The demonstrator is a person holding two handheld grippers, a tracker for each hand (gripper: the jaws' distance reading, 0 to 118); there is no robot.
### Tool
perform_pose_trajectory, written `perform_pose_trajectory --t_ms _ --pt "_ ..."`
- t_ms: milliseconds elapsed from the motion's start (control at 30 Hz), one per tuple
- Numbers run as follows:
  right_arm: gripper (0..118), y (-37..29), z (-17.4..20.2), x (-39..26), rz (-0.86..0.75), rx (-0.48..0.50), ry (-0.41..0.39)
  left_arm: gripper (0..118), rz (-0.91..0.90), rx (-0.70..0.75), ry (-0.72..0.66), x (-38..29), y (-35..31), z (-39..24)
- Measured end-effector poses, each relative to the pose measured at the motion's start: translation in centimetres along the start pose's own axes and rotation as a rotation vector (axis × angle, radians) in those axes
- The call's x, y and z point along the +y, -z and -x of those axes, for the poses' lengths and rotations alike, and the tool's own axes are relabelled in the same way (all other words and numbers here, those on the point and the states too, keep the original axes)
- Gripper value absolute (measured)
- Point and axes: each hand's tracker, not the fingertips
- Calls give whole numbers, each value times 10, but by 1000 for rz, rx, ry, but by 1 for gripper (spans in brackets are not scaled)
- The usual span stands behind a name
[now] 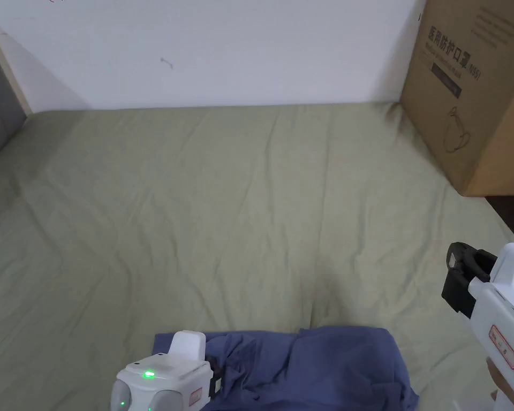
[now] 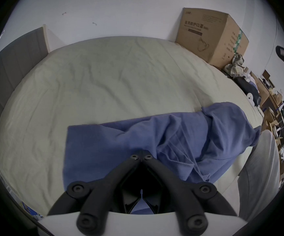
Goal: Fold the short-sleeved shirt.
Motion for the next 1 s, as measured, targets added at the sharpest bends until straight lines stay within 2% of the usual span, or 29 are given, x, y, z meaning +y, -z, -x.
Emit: perform_pose_trajectory --t_ms 133,200,333,533,767,1000 --pt "0 -2 -5 -1 3 -13 -1 0 4 -51 15 2 2 -16" --pt "0 -2 -7 0 7 -20 -2 0 32 -131 13 2 9 -31" --pt "0 -5 -10 1 3 -32 1 0 61 -106 40 0 28 -50" --pt "0 -8 -13 3 -2 -40 -4 0 -19 -152 6 13 0 -42" --pt "0 -4 -6 5 -5 -24 -8 0 -118 -197 -84 37 -59 15" --pt "0 3 8 6 0 8 -17 0 -82 -257 -315 37 -75 108"
